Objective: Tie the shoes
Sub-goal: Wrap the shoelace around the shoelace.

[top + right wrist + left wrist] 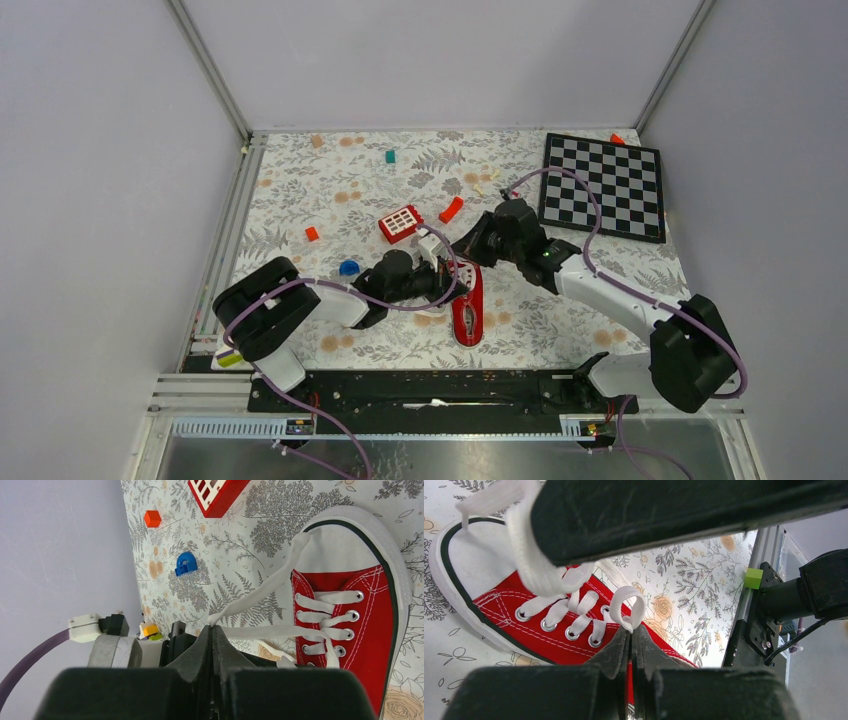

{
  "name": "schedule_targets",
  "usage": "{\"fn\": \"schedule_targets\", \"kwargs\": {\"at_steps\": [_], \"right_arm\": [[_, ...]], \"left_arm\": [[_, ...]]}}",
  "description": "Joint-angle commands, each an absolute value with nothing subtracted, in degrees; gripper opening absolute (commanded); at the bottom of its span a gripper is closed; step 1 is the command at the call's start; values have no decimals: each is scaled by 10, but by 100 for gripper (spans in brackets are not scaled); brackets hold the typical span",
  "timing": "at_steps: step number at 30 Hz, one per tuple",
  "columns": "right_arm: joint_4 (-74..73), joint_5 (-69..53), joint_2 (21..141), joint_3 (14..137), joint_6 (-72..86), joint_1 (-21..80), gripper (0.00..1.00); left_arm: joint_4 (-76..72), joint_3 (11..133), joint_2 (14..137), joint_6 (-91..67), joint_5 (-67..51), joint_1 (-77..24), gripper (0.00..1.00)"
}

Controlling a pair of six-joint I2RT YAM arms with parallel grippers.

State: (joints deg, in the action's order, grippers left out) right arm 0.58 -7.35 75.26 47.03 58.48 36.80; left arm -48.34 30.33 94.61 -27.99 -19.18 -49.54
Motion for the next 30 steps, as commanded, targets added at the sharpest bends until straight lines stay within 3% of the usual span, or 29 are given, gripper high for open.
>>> {"fn": "schedule_targets", "kwargs": {"at_steps": [1, 16, 30], "right_arm": [[32, -98, 767, 473, 595, 374, 0], [31, -127, 775, 490, 604, 398, 0], [-38, -91, 660, 392, 609, 401, 0]], "left_arm": [[-537, 298, 936, -285, -220, -494, 0], [-540, 298, 939, -286, -218, -492, 0], [-550, 293, 938, -283, -216, -488, 0]]}}
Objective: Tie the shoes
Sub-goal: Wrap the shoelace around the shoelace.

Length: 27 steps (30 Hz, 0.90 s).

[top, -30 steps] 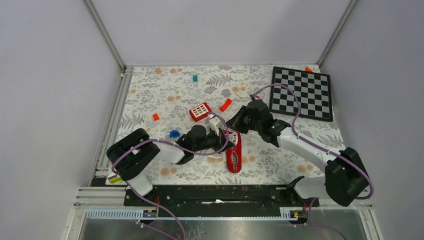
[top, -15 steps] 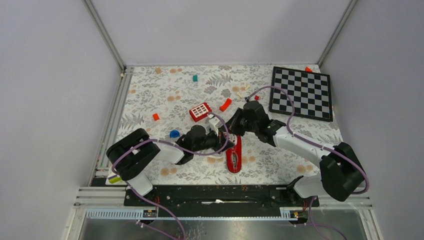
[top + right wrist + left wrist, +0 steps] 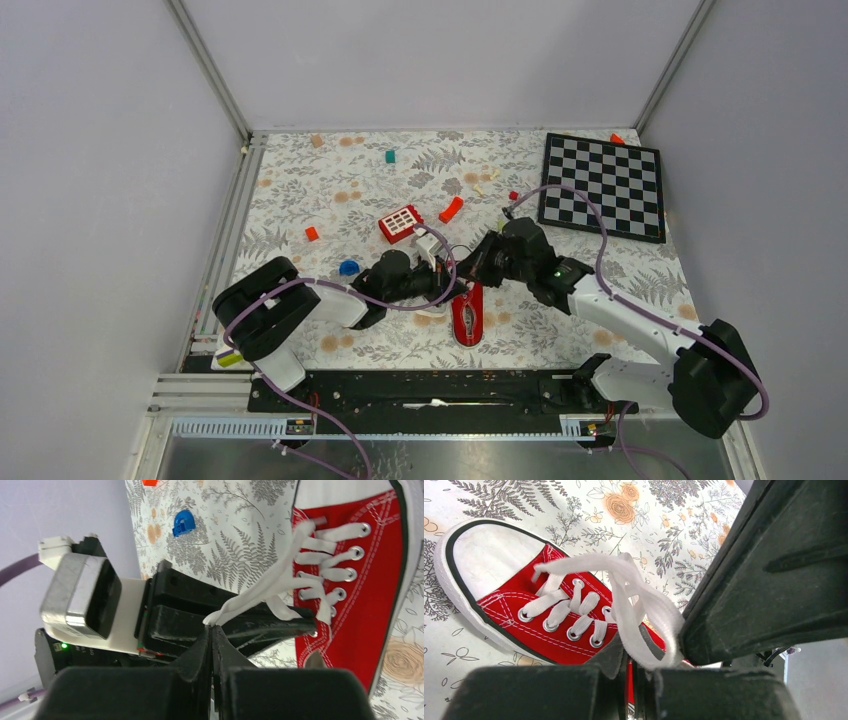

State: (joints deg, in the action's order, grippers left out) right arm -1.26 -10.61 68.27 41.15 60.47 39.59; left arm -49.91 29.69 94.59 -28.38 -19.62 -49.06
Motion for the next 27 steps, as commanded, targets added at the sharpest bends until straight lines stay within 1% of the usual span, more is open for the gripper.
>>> {"fn": "schedule_targets", "kwargs": {"at_steps": [1, 6, 9, 17, 20, 21, 22, 24, 26, 27], "right_arm": [[-40, -91, 659, 387, 608, 401, 0], [-48, -81, 650, 376, 607, 402, 0], [-71, -55, 629, 379, 600, 400, 0], [-196, 105, 485, 343, 603, 372, 0], [-260, 144, 443, 319, 621, 368, 0], [-280, 149, 433, 310, 627, 367, 6], [-295, 150, 424, 299, 632, 367, 17], [-314, 143, 408, 282, 632, 367, 33], [-334, 143, 391, 276, 631, 367, 45], [-340, 145, 383, 276, 625, 367, 48]], "left_arm": [[-551, 293, 938, -284, -216, -488, 0], [-554, 290, 935, -284, -216, -488, 0], [-553, 287, 933, -284, -216, -487, 0], [-550, 289, 933, -281, -220, -487, 0], [-550, 291, 933, -280, -222, -487, 0], [-550, 292, 935, -280, -223, -487, 0], [-549, 293, 936, -280, -223, -487, 0], [-549, 296, 938, -280, -225, -486, 0], [-549, 298, 940, -280, -226, -487, 0], [-549, 299, 940, -280, -226, -487, 0]]}}
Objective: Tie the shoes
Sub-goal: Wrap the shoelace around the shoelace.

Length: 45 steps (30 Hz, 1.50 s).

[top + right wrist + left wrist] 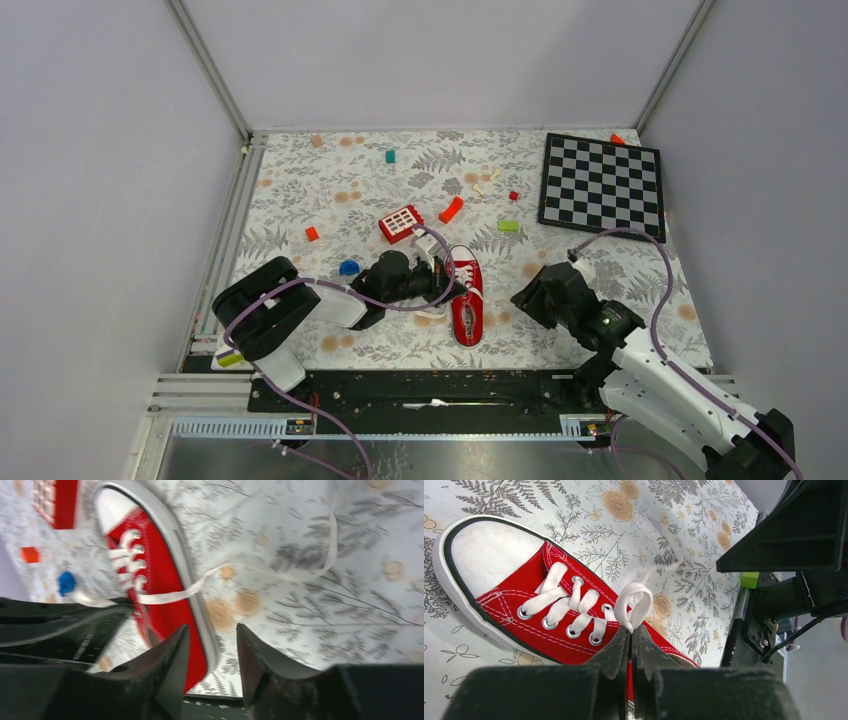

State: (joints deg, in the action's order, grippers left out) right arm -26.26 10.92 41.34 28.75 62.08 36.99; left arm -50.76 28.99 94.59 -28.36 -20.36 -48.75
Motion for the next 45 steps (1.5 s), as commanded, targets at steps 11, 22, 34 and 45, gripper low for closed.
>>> {"fn": "schedule_targets", "kwargs": {"at_steps": [11, 22, 34, 45], "right_arm": [[-306, 100, 508, 340, 594, 369, 55], [-137, 10, 658, 298, 781, 368, 52], [-135, 59, 643, 246, 835, 348, 47], [-135, 73, 650, 255, 821, 313, 46]], "left_arm": [[-530, 298, 929, -276, -229, -484, 0], [-517, 298, 920, -269, -227, -484, 0], [-527, 289, 919, -271, -228, -483, 0], [-527, 293, 920, -272, -231, -482, 0]]}}
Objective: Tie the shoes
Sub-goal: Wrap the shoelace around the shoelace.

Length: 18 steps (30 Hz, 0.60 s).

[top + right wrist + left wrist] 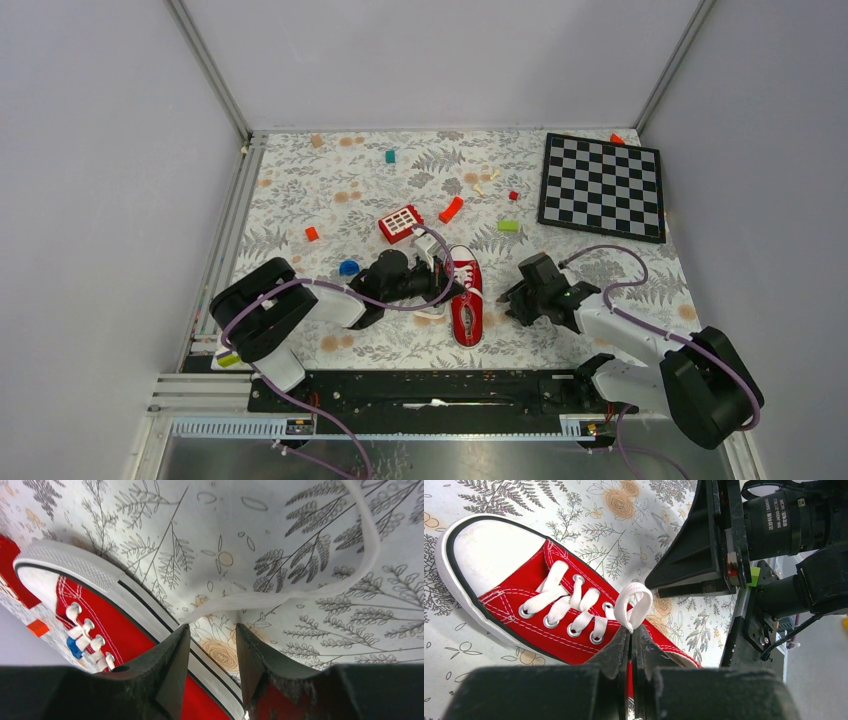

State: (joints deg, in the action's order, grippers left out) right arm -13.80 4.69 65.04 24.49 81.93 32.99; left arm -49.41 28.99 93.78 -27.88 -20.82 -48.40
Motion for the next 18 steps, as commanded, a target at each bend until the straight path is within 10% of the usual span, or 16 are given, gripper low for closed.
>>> {"fn": "schedule_targets", "kwargs": {"at_steps": [1, 18], "right_arm": [[-135, 73, 651, 257, 819, 311, 46], [-51, 38, 600, 211, 812, 298, 46]], "left_arm": [[-526, 293, 920, -272, -230, -483, 0], [-523, 300, 926, -272, -234, -481, 0]]}}
